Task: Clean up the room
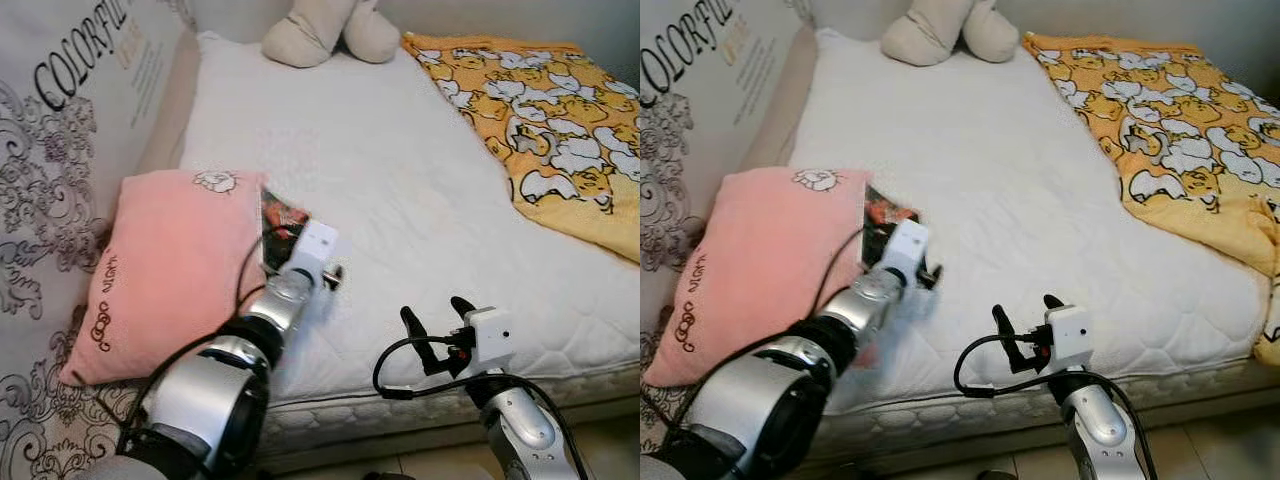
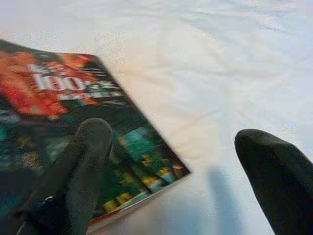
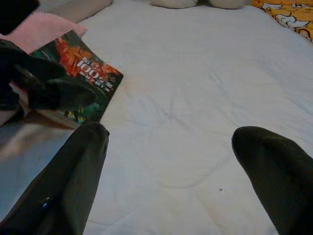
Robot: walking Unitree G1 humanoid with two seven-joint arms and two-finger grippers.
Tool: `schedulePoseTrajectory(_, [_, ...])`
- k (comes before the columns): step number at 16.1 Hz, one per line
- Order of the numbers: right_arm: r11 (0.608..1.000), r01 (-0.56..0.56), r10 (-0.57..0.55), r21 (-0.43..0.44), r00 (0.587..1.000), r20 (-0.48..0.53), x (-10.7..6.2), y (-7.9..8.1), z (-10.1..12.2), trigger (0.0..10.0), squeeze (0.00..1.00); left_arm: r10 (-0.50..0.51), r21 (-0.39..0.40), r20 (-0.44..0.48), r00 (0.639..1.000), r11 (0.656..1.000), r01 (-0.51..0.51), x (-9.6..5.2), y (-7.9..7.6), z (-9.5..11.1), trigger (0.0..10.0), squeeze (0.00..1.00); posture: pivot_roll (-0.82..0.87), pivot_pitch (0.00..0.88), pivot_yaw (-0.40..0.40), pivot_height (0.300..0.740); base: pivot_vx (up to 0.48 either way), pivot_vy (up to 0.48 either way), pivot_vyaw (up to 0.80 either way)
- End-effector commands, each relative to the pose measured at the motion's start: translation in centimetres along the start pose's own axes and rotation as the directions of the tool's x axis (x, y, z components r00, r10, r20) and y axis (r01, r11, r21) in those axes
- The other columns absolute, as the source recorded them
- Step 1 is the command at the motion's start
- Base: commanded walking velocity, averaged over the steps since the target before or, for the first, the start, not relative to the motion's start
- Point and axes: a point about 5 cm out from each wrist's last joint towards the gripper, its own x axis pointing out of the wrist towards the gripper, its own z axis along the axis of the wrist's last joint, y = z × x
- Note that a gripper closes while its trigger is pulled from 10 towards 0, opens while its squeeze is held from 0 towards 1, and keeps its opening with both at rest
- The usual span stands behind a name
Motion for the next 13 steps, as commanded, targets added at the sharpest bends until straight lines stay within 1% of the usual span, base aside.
schedulePoseTrajectory(1, [1.0,-0.001,0.001,-0.004,1.0,-0.002,-0.2,-0.2,0.2,10.0,0.0,-0.018,0.03,-0.006,1.0,0.999,0.018,0.0,-0.4,-0.2,10.0,0.0,-0.22,0.0,-0.015,0.74,0.0,0.0,0.0])
schedulePoseTrajectory(3, [1.0,-0.001,0.001,-0.001,1.0,-0.004,-0.2,-0.1,0.2,10.0,0.0,-0.023,0.05,0.005,1.0,0.999,0.022,0.0,-0.5,0.2,10.0,0.0,-0.22,0.0,-0.016,0.74,0.0,0.0,0.0])
schedulePoseTrajectory(4, [1.0,-0.004,0.004,0.002,1.0,-0.006,-0.2,0.0,0.1,10.0,0.0,0.03,0.097,0.042,0.999,0.995,-0.034,0.1,0.1,1.3,10.0,0.0,-0.22,0.0,-0.012,0.74,0.0,0.0,0.0])
schedulePoseTrajectory(5, [1.0,-0.003,0.003,0.004,1.0,-0.007,-0.2,0.1,0.1,10.0,0.0,0.075,0.119,0.077,0.994,0.989,-0.084,0.1,0.8,2.0,10.0,0.0,-0.22,0.0,-0.009,0.74,0.0,0.0,0.0])
schedulePoseTrajectory(7, [1.0,0.004,-0.004,0.008,1.0,-0.008,-0.2,0.1,0.1,10.0,0.0,0.133,0.113,0.11,0.985,0.983,-0.145,0.0,1.9,2.7,10.0,0.0,-0.22,0.0,-0.008,0.74,0.0,0.0,0.0])
schedulePoseTrajectory(8, [1.0,0.006,-0.006,0.01,1.0,-0.009,-0.3,0.2,0.0,10.0,0.0,0.173,0.113,0.111,0.979,0.976,-0.185,-0.1,2.8,2.8,10.0,0.0,-0.22,0.0,-0.01,0.74,0.0,0.0,0.0])
schedulePoseTrajectory(9, [1.0,0.005,-0.004,0.012,1.0,-0.011,-0.4,0.2,0.0,10.0,0.0,0.201,0.116,0.09,0.975,0.971,-0.211,-0.2,3.5,2.4,10.0,0.0,-0.23,0.0,-0.014,0.74,0.0,0.0,0.0])
schedulePoseTrajectory(10, [1.0,0.004,-0.004,0.012,1.0,-0.011,-0.5,0.2,0.0,10.0,0.0,0.209,0.117,0.083,0.974,0.969,-0.218,-0.2,3.6,2.2,10.0,0.0,-0.23,0.0,-0.015,0.74,0.0,0.0,0.0])
schedulePoseTrajectory(11, [1.0,0.002,-0.002,0.011,1.0,-0.016,-0.7,0.3,0.0,10.0,0.0,0.221,0.119,0.059,0.974,0.967,-0.226,-0.3,3.9,1.7,10.0,0.0,-0.23,0.0,-0.02,0.74,0.0,0.0,0.0])
schedulePoseTrajectory(13, [1.0,0.001,-0.001,0.008,1.0,-0.029,-1.3,0.3,0.0,10.0,0.0,0.221,0.129,0.011,0.975,0.967,-0.221,-0.3,4.1,0.7,10.0,0.0,-0.25,0.008,-0.028,0.74,0.0,0.0,0.0])
